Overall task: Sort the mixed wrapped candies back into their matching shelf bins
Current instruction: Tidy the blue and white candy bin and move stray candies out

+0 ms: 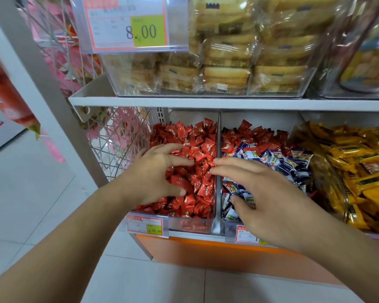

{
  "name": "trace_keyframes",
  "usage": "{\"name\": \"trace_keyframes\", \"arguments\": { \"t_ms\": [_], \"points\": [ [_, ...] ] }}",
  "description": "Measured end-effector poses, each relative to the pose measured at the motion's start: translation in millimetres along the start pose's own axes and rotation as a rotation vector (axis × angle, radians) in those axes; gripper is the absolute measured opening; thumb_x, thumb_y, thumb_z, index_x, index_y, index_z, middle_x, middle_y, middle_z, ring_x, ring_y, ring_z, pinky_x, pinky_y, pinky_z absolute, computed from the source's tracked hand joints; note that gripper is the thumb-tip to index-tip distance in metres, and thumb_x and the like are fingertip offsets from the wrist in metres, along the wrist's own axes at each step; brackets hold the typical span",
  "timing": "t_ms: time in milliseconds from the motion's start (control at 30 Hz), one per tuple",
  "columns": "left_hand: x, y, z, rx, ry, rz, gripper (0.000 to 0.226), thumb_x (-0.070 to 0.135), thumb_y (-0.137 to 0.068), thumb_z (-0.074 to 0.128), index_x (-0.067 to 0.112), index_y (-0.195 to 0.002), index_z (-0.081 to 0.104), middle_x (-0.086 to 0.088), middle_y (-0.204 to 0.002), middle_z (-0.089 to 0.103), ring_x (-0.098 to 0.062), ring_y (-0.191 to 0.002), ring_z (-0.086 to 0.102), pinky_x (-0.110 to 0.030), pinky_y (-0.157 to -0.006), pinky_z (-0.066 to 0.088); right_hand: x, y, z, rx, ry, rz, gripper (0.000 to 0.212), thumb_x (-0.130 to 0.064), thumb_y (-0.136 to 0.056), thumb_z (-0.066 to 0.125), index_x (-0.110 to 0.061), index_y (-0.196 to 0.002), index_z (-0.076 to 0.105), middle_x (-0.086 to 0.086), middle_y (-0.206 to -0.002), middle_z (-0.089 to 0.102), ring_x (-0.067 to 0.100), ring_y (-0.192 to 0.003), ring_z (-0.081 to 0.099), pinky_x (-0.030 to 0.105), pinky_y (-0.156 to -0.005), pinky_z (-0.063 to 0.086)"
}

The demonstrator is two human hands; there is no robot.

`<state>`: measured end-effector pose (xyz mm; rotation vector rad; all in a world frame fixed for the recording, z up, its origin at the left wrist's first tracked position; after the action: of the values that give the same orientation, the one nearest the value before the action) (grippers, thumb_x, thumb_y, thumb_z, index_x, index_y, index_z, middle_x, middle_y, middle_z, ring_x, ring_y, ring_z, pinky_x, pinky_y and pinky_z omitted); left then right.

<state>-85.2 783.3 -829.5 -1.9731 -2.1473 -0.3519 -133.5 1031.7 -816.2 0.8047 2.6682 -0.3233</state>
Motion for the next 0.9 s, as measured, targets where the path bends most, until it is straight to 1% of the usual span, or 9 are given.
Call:
{"name": "trace_keyframes", "arguments": {
  "t_ms": [67,133,233,300,367,567,700,833,900],
  "points": [
    [7,3,9,-0.090,-0.052,0.048,0.076,0.058,-0.071,0.085,0.059,-0.139,0.051,0.026,-0.166,0.010,-0.012,-0.155,0.001,-0.052,-0.126,0.000,-1,0,0,0.003,0.005,0.003,0.061,-0.020,-0.099,0.058,-0.048,-0.150,0.040,-0.040,-0.156,0.022,-0.014,-0.145,0.016,0.000,-0.110,0.003],
    [12,2,23,-0.133,-0.091,0.068,0.077,0.060,-0.067,0.086,0.058,-0.137,0.053,0.026,-0.165,0.011,-0.012,-0.154,-0.001,-0.053,-0.125,0.002,-1,0,1,0.006,0.010,0.009,0.061,-0.020,-0.099,0.058,-0.048,-0.151,0.040,-0.040,-0.155,0.022,-0.013,-0.145,0.017,0.000,-0.110,0.004],
    [11,-7,32,-0.054,-0.094,0.059,0.061,0.058,-0.064,0.088,0.052,-0.121,0.068,0.025,-0.154,0.032,-0.014,-0.146,0.016,-0.055,-0.120,0.020,-2,1,1,0.000,0.008,0.014,0.062,-0.019,-0.099,0.057,-0.048,-0.151,0.038,-0.041,-0.155,0.021,-0.014,-0.145,0.016,-0.002,-0.108,0.003],
    [5,-13,31,0.035,-0.087,0.036,0.046,0.057,-0.065,0.088,0.048,-0.108,0.075,0.026,-0.141,0.044,-0.012,-0.135,0.029,-0.049,-0.112,0.032,0,2,1,-0.006,0.006,0.017,0.063,-0.020,-0.100,0.056,-0.049,-0.152,0.037,-0.042,-0.156,0.019,-0.015,-0.145,0.014,0.000,-0.109,0.003],
    [-3,-15,29,0.116,-0.113,0.006,0.035,0.054,-0.069,0.087,0.045,-0.102,0.077,0.023,-0.133,0.051,-0.012,-0.125,0.037,-0.043,-0.106,0.038,1,2,1,-0.010,0.001,0.020,0.063,-0.020,-0.100,0.056,-0.050,-0.152,0.036,-0.043,-0.156,0.018,-0.015,-0.145,0.014,0.003,-0.111,0.005],
    [-17,-11,21,0.231,-0.097,-0.066,0.028,0.043,-0.076,0.087,0.039,-0.103,0.079,0.019,-0.128,0.057,-0.015,-0.121,0.046,-0.041,-0.105,0.042,4,1,0,-0.012,-0.001,0.014,0.063,-0.018,-0.100,0.056,-0.051,-0.150,0.039,-0.042,-0.156,0.021,-0.013,-0.147,0.015,0.007,-0.114,0.007],
    [-15,-9,19,0.253,-0.076,-0.067,0.028,0.035,-0.079,0.086,0.033,-0.106,0.078,0.015,-0.131,0.060,-0.018,-0.123,0.049,-0.038,-0.107,0.042,5,1,0,-0.018,0.002,0.010,0.062,-0.018,-0.100,0.056,-0.051,-0.150,0.039,-0.041,-0.156,0.021,-0.014,-0.146,0.015,-0.002,-0.107,0.002],
    [-10,-6,15,0.248,0.007,-0.064,0.029,0.031,-0.084,0.081,0.033,-0.112,0.076,0.013,-0.144,0.055,-0.018,-0.134,0.049,-0.037,-0.115,0.039,5,1,0,-0.018,0.011,0.011,0.063,-0.018,-0.100,0.056,-0.050,-0.151,0.038,-0.040,-0.157,0.021,-0.013,-0.146,0.014,0.000,-0.109,0.002],
    [-3,-3,12,0.211,0.061,-0.036,0.034,0.033,-0.090,0.076,0.037,-0.124,0.071,0.016,-0.154,0.045,-0.010,-0.144,0.040,-0.030,-0.122,0.029,4,2,-1,-0.018,0.017,0.016,0.064,-0.018,-0.100,0.055,-0.049,-0.153,0.036,-0.039,-0.158,0.021,-0.013,-0.146,0.013,-0.002,-0.107,0.000]
  ]
}}
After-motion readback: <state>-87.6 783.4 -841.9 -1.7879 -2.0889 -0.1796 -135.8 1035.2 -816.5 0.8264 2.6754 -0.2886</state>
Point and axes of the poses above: each hand's wrist, its own y-axis away from the middle knuckle, its own z-axis out of the palm, x = y × z, the point moved 2 cm from there along -y, towards the middle knuckle
